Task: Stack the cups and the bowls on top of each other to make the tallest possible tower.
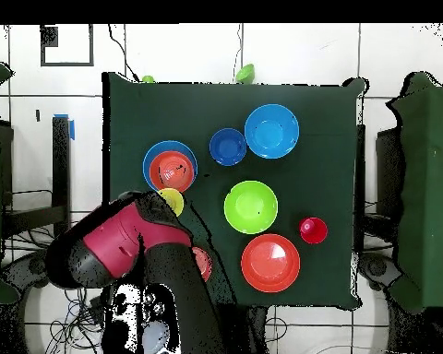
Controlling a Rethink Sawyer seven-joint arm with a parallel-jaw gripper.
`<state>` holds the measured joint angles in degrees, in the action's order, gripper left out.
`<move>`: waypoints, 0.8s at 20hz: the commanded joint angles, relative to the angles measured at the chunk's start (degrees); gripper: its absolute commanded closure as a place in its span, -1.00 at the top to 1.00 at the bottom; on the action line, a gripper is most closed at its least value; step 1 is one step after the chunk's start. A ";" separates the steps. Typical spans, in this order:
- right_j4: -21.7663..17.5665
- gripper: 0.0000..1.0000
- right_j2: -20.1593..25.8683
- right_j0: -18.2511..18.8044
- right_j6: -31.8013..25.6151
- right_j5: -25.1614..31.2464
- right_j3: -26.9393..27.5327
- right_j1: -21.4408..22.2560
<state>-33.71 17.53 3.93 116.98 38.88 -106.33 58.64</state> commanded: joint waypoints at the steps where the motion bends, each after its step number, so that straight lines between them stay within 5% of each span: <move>1: -1.93 -1.00 -2.94 -0.19 6.73 -4.32 -3.62 -3.46; 6: -3.43 -1.00 -5.20 -2.45 7.77 -4.04 -2.61 -4.13; 16: -6.24 -1.00 -11.90 -14.11 10.59 3.92 4.86 -3.07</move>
<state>-36.00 8.31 -6.90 116.98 37.03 -105.12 56.04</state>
